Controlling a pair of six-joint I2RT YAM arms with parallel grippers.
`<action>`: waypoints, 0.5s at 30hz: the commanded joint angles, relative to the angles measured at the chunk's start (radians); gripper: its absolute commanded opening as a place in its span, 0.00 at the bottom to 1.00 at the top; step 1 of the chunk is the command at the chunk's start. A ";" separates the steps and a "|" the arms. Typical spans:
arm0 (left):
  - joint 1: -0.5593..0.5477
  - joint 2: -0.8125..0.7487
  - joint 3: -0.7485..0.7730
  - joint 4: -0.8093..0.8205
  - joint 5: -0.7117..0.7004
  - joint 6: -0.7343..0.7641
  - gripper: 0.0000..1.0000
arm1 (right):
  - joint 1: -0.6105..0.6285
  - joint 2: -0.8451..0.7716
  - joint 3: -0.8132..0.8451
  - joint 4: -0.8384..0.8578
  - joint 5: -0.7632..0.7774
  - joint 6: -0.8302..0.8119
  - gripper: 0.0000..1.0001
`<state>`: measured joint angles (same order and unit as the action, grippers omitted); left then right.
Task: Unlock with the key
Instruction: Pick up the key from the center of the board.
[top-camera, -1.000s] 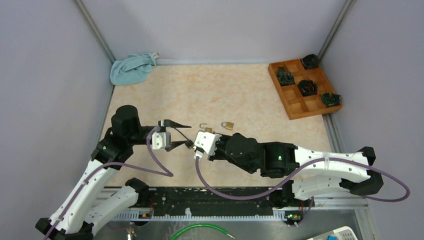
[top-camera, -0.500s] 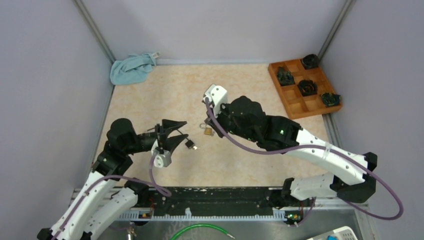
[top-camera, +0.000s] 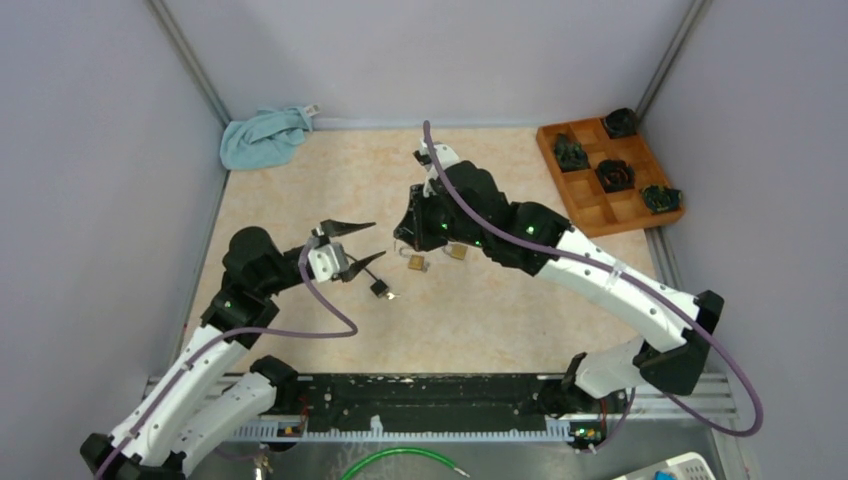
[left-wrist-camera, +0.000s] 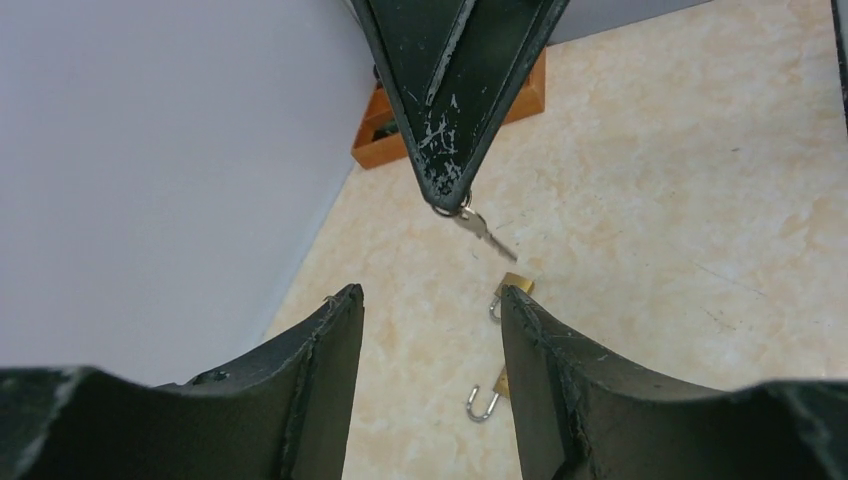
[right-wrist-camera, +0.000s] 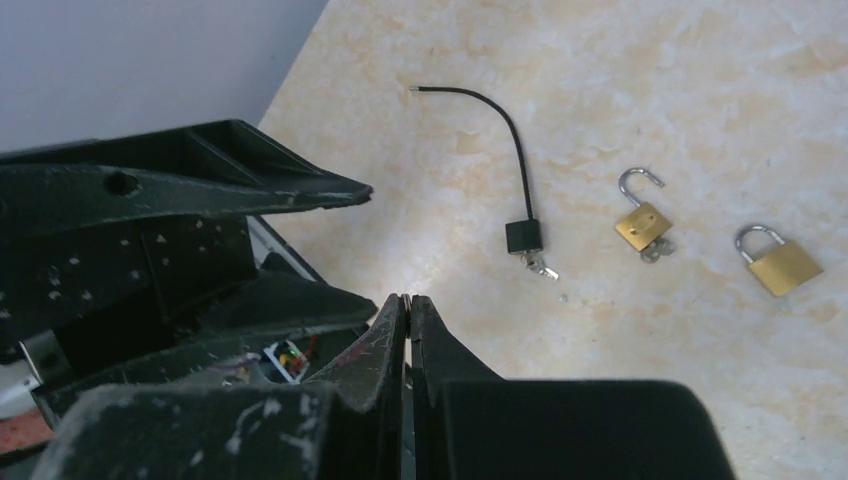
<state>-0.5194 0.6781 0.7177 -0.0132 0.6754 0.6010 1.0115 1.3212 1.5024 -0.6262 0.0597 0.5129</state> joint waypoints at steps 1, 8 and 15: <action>-0.018 0.042 -0.024 0.110 -0.076 -0.216 0.59 | -0.001 0.072 0.109 -0.002 0.057 0.190 0.00; -0.027 0.067 -0.027 0.146 -0.064 -0.339 0.59 | 0.027 0.096 0.143 0.007 0.173 0.233 0.00; -0.031 0.067 -0.055 0.169 -0.077 -0.365 0.56 | 0.051 0.081 0.112 0.054 0.231 0.273 0.00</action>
<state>-0.5434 0.7513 0.6846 0.1104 0.6060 0.2882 1.0470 1.4353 1.5925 -0.6422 0.2329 0.7448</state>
